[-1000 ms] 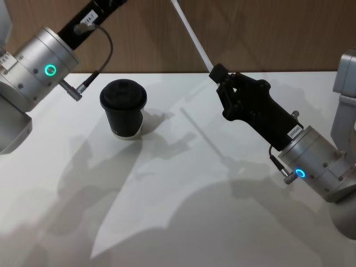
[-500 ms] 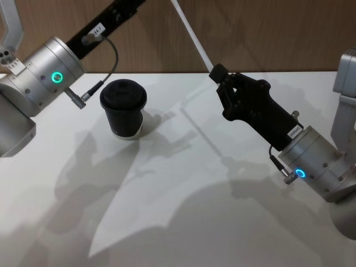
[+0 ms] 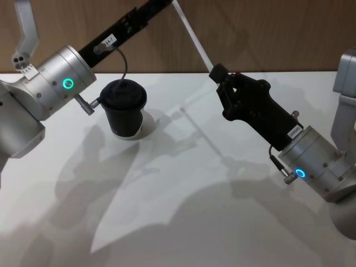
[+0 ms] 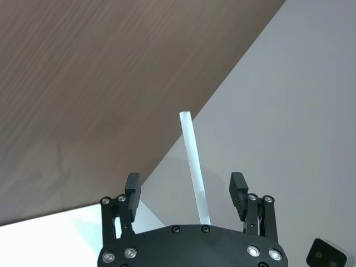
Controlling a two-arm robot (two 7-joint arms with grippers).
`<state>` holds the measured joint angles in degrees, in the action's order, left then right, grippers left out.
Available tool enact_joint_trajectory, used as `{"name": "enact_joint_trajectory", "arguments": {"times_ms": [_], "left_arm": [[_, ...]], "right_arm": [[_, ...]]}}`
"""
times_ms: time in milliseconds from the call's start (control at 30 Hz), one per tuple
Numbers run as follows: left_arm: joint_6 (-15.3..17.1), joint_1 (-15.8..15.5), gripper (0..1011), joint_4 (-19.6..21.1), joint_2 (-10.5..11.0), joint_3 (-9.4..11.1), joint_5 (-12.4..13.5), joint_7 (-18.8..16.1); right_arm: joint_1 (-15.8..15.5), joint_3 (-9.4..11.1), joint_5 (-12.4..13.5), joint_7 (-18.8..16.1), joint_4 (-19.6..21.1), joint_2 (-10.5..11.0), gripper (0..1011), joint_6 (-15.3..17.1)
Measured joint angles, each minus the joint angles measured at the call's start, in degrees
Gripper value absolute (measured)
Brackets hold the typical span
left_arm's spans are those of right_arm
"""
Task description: Pick up the straw with one hand, pass it to the other hand, and insert it into the cup.
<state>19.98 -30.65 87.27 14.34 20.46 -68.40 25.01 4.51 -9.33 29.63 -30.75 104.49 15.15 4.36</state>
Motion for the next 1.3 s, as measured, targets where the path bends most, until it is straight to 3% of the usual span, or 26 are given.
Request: {"name": "enact_joint_trajectory", "arguments": {"times_ms": [600, 833, 1300], "left_arm": [[-0.5, -2.9, 1000, -4.8, -1.0, 2.8, -0.2, 4.4], [-1.2, -3.6, 861, -6.1, -1.5, 3.5, -0.3, 5.4], [-3.2, -3.7, 400, -6.6, -1.3, 4.0, -0.3, 5.8]], "right_arm": [[0.0, 0.0, 0.0, 0.0, 0.0, 0.0, 7, 0.0], [0.0, 0.0, 0.0, 0.0, 0.0, 0.0, 6, 0.0], [0.0, 0.0, 0.0, 0.0, 0.0, 0.0, 6, 0.0]]}}
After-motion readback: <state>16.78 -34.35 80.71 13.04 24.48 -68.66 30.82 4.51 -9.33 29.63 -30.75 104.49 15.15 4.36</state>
